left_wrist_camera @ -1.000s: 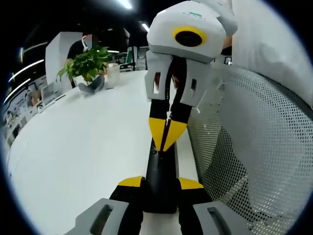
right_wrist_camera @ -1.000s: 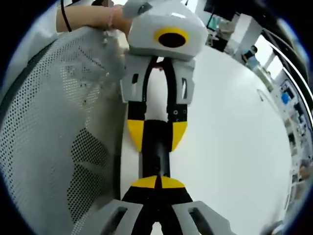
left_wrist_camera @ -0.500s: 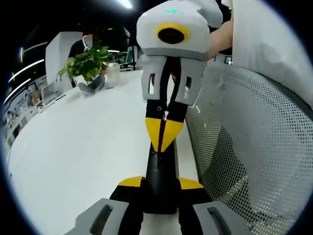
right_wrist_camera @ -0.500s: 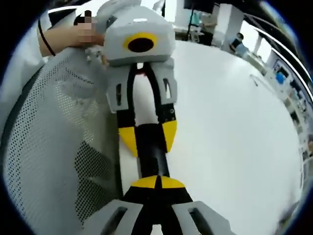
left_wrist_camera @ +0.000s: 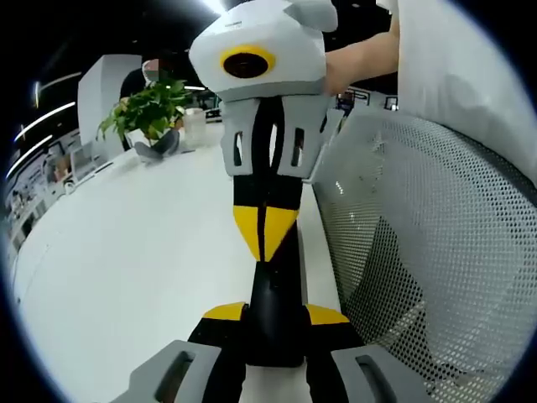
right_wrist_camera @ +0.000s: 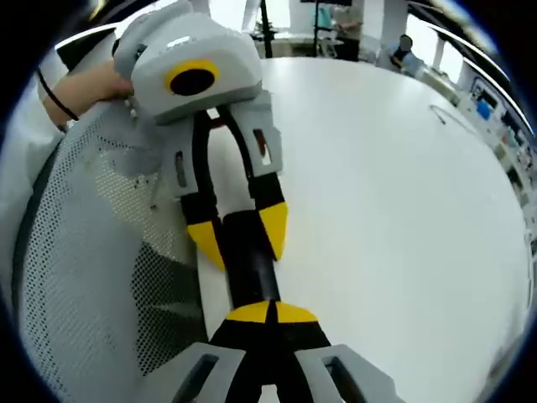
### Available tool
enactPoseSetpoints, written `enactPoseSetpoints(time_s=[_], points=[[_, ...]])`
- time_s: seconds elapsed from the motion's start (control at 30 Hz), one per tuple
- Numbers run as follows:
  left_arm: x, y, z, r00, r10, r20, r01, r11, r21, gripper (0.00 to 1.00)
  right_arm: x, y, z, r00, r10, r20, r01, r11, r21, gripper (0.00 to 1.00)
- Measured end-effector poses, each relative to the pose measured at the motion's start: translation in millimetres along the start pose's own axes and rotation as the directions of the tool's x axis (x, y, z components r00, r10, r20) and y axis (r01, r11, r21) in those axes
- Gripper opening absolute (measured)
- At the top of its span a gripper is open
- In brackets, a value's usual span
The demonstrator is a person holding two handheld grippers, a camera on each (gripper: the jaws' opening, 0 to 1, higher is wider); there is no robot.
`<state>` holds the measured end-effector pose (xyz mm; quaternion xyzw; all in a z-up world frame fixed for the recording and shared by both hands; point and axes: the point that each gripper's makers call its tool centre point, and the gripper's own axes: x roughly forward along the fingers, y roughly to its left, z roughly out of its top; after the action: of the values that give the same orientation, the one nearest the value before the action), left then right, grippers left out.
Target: Press the specified remote control buttons in sequence, fully releasing each button before pressing the next.
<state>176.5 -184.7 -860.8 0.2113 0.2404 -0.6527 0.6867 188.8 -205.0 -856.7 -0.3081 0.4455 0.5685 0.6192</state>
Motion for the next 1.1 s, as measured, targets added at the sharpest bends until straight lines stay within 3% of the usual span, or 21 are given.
enactPoseSetpoints(time_s=[0.13,0.5,0.67,0.73,0.8,0.9,1.1], points=[[0.0,-0.1,0.2,1.000,-0.001,-0.002,0.001,1.000,0.001,0.24,1.1,-1.1,-0.2,0.999,0.038,-0.034,-0.036,0.997,0.071,0.00],[-0.1,-0.2,0.2,1.000,-0.001,-0.001,0.001,1.000,0.001,0.24,4.3,-2.1,-0.4,0.993,0.086,-0.087,-0.077,0.992,0.096,0.00],[-0.1,0.0,0.2,1.000,0.001,0.001,-0.001,1.000,-0.002,0.24,3.3,-1.3,0.0,0.999,0.016,-0.036,-0.015,1.000,0.024,0.00],[-0.1,0.1,0.3,1.000,0.002,0.003,-0.002,1.000,-0.004,0.24,2.9,0.2,1.5,1.000,-0.006,0.007,0.006,0.994,-0.106,0.00],[-0.2,0.1,0.3,1.000,0.002,0.003,-0.002,1.000,-0.005,0.24,1.2,2.0,0.3,0.999,-0.030,0.036,0.033,0.994,-0.101,0.00],[-0.3,0.3,0.2,1.000,0.002,0.004,-0.002,1.000,-0.007,0.24,0.4,10.8,7.7,0.996,-0.007,0.092,0.012,0.999,-0.047,0.00],[-0.3,-0.2,-0.2,1.000,0.000,0.007,0.001,1.000,-0.005,0.25,3.0,15.4,8.9,0.998,-0.006,0.059,0.012,0.994,-0.107,0.00]])
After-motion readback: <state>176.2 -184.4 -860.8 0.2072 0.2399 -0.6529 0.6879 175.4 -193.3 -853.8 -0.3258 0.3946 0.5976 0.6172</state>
